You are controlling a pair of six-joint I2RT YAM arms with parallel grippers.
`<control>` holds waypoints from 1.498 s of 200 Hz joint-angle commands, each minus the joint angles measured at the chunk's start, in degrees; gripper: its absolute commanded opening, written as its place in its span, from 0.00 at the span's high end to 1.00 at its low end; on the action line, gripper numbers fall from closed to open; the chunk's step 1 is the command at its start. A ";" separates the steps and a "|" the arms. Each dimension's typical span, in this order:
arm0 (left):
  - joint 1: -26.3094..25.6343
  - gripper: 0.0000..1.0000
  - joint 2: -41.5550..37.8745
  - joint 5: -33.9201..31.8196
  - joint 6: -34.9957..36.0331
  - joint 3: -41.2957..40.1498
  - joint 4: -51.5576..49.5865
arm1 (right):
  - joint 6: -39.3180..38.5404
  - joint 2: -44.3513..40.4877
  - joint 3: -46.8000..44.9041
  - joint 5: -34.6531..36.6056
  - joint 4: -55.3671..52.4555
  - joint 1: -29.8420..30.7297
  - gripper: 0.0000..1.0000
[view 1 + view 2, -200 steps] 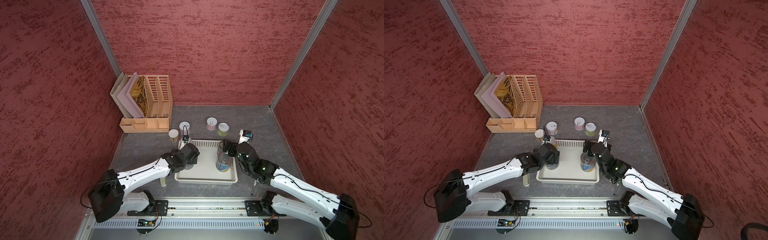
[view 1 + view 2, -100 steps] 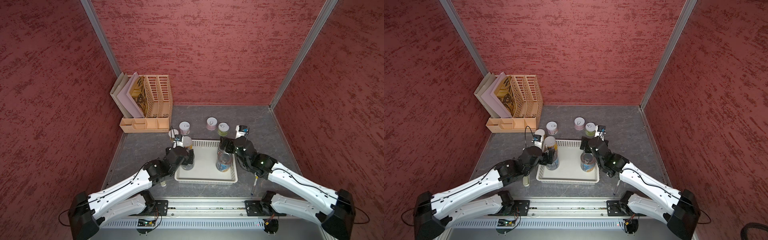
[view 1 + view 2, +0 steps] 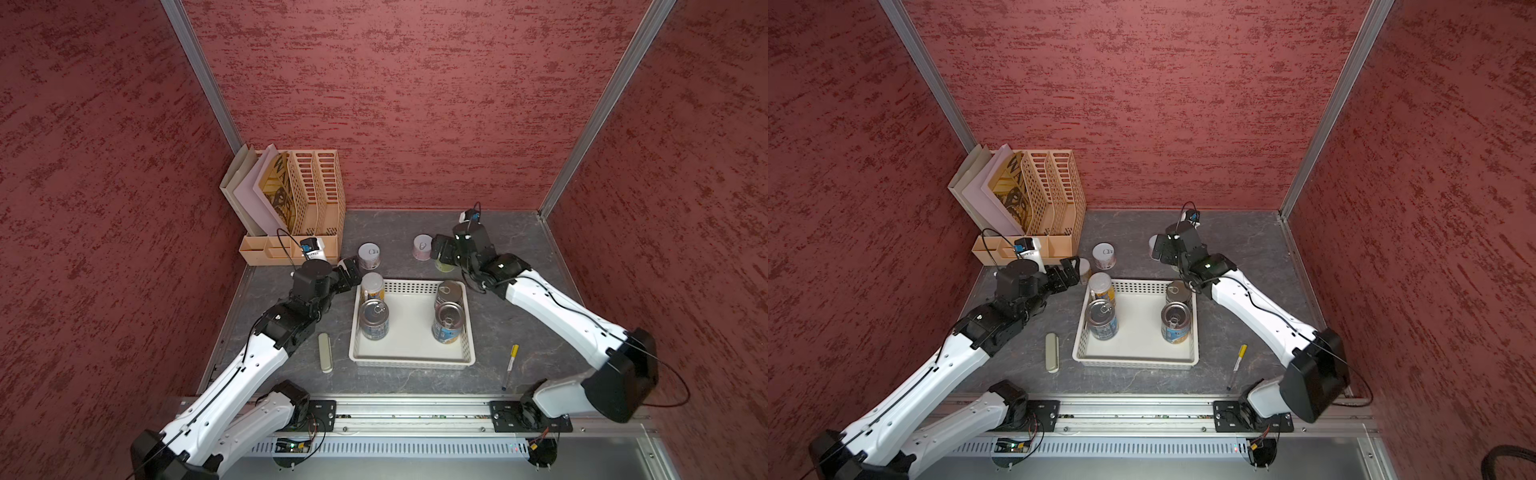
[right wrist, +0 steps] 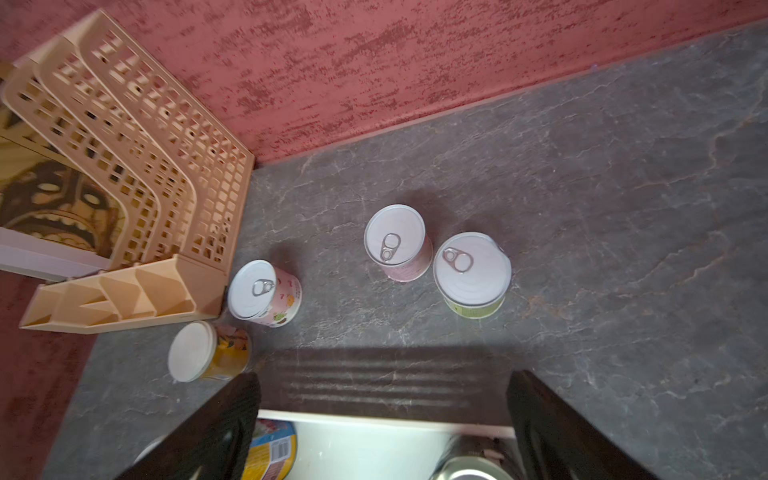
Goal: Put the canned food in the basket
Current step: Pick up the canned food from the center of the board.
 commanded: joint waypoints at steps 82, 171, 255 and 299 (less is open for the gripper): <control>6.63 0.00 0.72 6.62 -3.03 -4.30 1.89 | -8.48 18.11 8.72 1.06 -8.55 -6.71 0.02; 6.67 0.00 0.82 6.39 -3.06 -4.59 2.44 | -10.94 29.18 16.23 -1.18 -12.34 -8.45 0.01; 6.59 0.00 0.73 7.26 -3.13 -4.64 2.71 | -11.87 36.37 22.95 -1.22 -14.18 -10.87 0.02; 6.67 0.00 0.86 7.35 -3.11 -4.57 2.82 | -12.70 37.93 25.54 -2.66 -13.75 -11.98 0.05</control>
